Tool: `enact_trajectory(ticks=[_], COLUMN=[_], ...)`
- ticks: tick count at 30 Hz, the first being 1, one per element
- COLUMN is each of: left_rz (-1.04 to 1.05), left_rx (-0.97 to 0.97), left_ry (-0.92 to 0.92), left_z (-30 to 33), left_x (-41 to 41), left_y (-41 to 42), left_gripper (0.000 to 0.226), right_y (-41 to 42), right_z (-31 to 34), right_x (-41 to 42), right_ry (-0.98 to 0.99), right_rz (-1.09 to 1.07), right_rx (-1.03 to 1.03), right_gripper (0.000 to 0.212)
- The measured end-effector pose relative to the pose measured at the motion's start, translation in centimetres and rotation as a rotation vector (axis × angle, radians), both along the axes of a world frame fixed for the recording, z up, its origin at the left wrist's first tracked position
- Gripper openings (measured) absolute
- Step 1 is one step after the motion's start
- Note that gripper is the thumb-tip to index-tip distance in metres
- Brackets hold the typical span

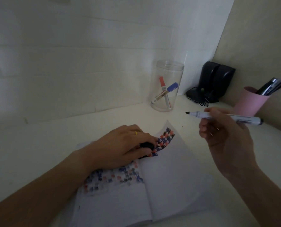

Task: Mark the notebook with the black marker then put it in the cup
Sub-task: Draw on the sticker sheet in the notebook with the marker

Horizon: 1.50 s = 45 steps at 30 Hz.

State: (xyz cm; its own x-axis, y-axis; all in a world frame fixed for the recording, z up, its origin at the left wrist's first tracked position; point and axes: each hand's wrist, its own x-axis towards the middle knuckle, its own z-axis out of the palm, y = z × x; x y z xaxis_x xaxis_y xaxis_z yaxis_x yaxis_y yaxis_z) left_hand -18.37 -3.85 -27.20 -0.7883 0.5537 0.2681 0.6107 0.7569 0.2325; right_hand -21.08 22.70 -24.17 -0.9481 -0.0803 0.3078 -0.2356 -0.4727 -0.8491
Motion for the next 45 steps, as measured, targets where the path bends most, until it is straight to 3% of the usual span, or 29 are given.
enact_trajectory(ticks=[4,7,10,12,22,45], left_rz=[-0.021,-0.024,-0.005,0.002,-0.034,-0.038], left_rx=[-0.021,0.015,0.059,0.084,0.127,0.121], left_ry=[-0.058,-0.086,-0.115,-0.143,-0.098,-0.086], left_z=[-0.1,-0.2,-0.4,-0.4,-1.0,-1.0], left_x=[-0.2,-0.4,-0.5,-0.6,-1.4,-1.2], left_y=[-0.2,-0.3,-0.5,-0.6,-1.6,-1.5], left_gripper=[0.036,0.033,0.035,0.036,0.028,0.026], right_y=[-0.9,-1.6,-2.6,-2.9,-3.1,-2.8], right_z=[-0.1,-0.7,-1.8,-2.6,-4.3,-4.3], right_x=[0.6,1.0,1.1,0.9,1.2,1.3], right_ry=[-0.021,-0.088,-0.174,-0.19,-0.041,0.007], right_rz=[0.126,0.191,0.141,0.044,-0.126,-0.108], right_rx=[0.125,0.404,0.577,0.633,0.736,0.838], right_gripper=[0.014,0.025,0.005,0.007,0.008,0.011])
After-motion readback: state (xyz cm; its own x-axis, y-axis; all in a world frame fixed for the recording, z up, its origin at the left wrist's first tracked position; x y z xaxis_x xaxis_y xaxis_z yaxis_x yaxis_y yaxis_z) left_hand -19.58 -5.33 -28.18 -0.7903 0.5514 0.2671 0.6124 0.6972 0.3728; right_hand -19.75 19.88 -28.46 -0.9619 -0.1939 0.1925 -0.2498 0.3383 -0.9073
